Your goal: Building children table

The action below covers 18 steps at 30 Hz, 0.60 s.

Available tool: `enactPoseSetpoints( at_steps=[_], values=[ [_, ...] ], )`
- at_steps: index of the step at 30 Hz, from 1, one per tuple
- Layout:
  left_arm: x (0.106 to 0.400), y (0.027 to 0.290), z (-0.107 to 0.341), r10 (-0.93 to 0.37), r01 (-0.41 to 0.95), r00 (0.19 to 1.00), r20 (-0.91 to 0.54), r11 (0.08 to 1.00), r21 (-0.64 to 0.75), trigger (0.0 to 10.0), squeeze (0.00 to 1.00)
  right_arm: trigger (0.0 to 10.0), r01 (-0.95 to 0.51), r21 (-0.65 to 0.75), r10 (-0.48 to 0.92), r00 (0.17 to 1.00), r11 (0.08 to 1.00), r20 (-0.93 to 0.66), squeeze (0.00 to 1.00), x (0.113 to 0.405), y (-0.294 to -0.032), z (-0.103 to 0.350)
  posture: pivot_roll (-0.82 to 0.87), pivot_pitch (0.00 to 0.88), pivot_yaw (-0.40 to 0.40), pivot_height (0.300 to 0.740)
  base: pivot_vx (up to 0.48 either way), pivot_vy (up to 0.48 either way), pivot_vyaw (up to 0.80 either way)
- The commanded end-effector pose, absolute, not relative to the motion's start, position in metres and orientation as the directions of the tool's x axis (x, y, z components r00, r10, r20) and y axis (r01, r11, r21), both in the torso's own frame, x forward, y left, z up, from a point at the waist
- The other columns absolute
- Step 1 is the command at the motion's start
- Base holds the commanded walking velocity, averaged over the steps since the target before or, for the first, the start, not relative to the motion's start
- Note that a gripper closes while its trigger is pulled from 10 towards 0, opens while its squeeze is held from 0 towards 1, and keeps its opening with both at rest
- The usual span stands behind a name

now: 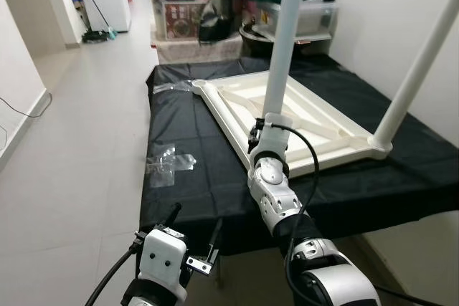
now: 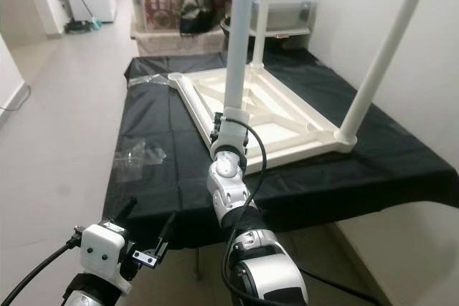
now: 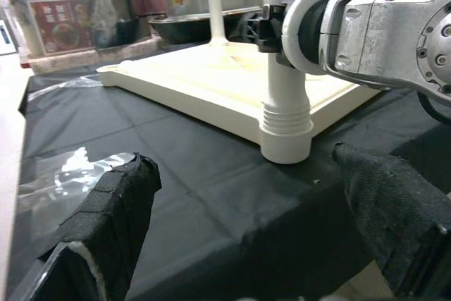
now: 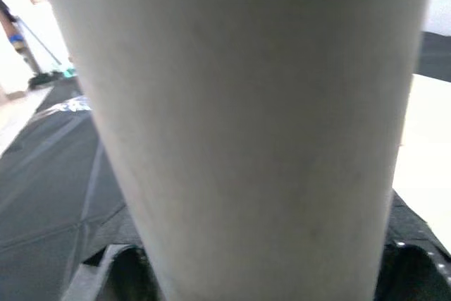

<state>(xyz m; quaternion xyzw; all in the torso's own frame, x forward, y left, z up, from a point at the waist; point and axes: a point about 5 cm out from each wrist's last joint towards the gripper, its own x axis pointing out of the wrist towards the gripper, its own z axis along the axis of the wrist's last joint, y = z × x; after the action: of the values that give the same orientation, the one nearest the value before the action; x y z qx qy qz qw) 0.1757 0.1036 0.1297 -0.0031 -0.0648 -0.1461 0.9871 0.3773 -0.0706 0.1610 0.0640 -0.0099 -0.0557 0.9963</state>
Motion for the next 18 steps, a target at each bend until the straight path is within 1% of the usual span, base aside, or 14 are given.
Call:
enactPoseSetpoints(
  at_steps=[1, 2, 3, 5, 7, 8, 9, 10, 11, 12, 14, 15, 17, 18],
  values=[
    [0.175, 0.104, 0.123, -0.291, 0.291, 0.952, 0.095, 0.957, 0.018, 10.0, 0.0, 10.0, 0.088, 0.154, -0.088, 0.996, 0.984, -0.007, 1.0, 0.37, -0.061, 0.151, 0.07, 0.0, -0.012, 0.74, 0.0, 0.0, 0.0],
    [0.176, 0.104, 0.123, -0.292, 0.292, 0.952, 0.094, 0.956, 0.018, 10.0, 0.0, 10.0, 0.078, 0.145, -0.08, 0.997, 0.986, 0.012, 0.33, 0.371, -0.067, 0.152, 0.07, 0.0, -0.012, 0.74, 0.0, 0.0, 0.0],
    [0.176, 0.104, 0.123, -0.292, 0.292, 0.952, 0.094, 0.956, 0.018, 10.0, 0.0, 10.0, 0.058, 0.126, -0.062, 0.998, 0.99, 0.032, 0.0, 0.373, -0.074, 0.153, 0.07, 0.0, -0.012, 0.74, 0.0, 0.0, 0.0],
    [0.176, 0.104, 0.123, -0.292, 0.292, 0.952, 0.093, 0.956, 0.018, 10.0, 0.0, 10.0, 0.027, 0.102, -0.032, 0.998, 0.994, 0.054, 0.0, 0.376, -0.083, 0.154, 0.07, 0.0, -0.012, 0.74, 0.0, 0.0, 0.0],
    [0.176, 0.104, 0.123, -0.292, 0.291, 0.952, 0.092, 0.957, 0.019, 10.0, 0.0, 10.0, -0.058, 0.082, 0.052, 0.996, 0.995, 0.075, 0.0, 0.381, -0.09, 0.159, 0.07, 0.0, -0.012, 0.74, 0.0, 0.0, 0.0],
    [0.176, 0.104, 0.123, -0.292, 0.291, 0.952, 0.092, 0.957, 0.019, 10.0, 0.0, 10.0, -0.132, 0.075, 0.125, 0.988, 0.988, 0.089, 0.0, 0.383, -0.092, 0.162, 0.07, 0.0, -0.012, 0.74, 0.0, 0.0, 0.0],
    [0.176, 0.104, 0.123, -0.292, 0.291, 0.952, 0.092, 0.957, 0.019, 10.0, 0.0, 10.0, -0.132, 0.075, 0.125, 0.988, 0.988, 0.089, 0.0, 0.383, -0.092, 0.162, 0.07, 0.0, -0.012, 0.74, 0.0, 0.0, 0.0],
    [0.176, 0.104, 0.123, -0.292, 0.292, 0.952, 0.092, 0.956, 0.019, 10.0, 0.0, 10.0, -0.194, 0.043, 0.188, 0.977, 0.98, 0.104, 0.0, 0.385, -0.097, 0.166, 0.07, 0.0, -0.012, 0.74, 0.0, 0.0, 0.0],
    [0.176, 0.104, 0.123, -0.292, 0.292, 0.952, 0.092, 0.956, 0.019, 10.0, 0.0, 10.0, -0.194, 0.043, 0.188, 0.977, 0.98, 0.104, 0.0, 0.385, -0.097, 0.166, 0.07, 0.0, -0.012, 0.74, 0.0, 0.0, 0.0],
    [0.176, 0.104, 0.123, -0.293, 0.293, 0.952, 0.092, 0.956, 0.019, 10.0, 0.0, 10.0, -0.232, 0.022, 0.228, 0.968, 0.972, 0.108, 0.0, 0.387, -0.101, 0.168, 0.07, 0.0, -0.012, 0.74, 0.0, 0.0, 0.0],
    [0.176, 0.104, 0.123, -0.295, 0.295, 0.951, 0.093, 0.955, 0.019, 10.0, 0.0, 10.0, -0.353, 0.038, 0.349, 0.933, 0.935, 0.087, 0.0, 0.391, -0.105, 0.171, 0.07, 0.0, -0.012, 0.74, 0.0, 0.0, 0.0],
    [0.177, 0.104, 0.123, -0.296, 0.296, 0.95, 0.094, 0.955, 0.018, 10.0, 0.0, 10.0, -0.446, 0.056, 0.441, 0.894, 0.894, 0.074, 0.0, 0.392, -0.106, 0.174, 0.07, 0.0, -0.007, 0.74, 0.0, 0.0, 0.0],
    [0.177, 0.104, 0.123, -0.297, 0.297, 0.95, 0.094, 0.955, 0.017, 10.0, 0.0, 10.0, -0.535, 0.072, 0.531, 0.845, 0.842, 0.066, 0.0, 0.393, -0.107, 0.178, 0.07, 0.0, -0.007, 0.74, 0.0, 0.0, 0.0],
    [0.177, 0.104, 0.123, -0.297, 0.297, 0.95, 0.094, 0.955, 0.016, 10.0, 0.0, 10.0, -0.607, 0.081, 0.604, 0.795, 0.791, 0.057, 0.0, 0.392, -0.105, 0.18, 0.07, 0.0, -0.006, 0.74, 0.0, 0.0, 0.0]
  ],
)
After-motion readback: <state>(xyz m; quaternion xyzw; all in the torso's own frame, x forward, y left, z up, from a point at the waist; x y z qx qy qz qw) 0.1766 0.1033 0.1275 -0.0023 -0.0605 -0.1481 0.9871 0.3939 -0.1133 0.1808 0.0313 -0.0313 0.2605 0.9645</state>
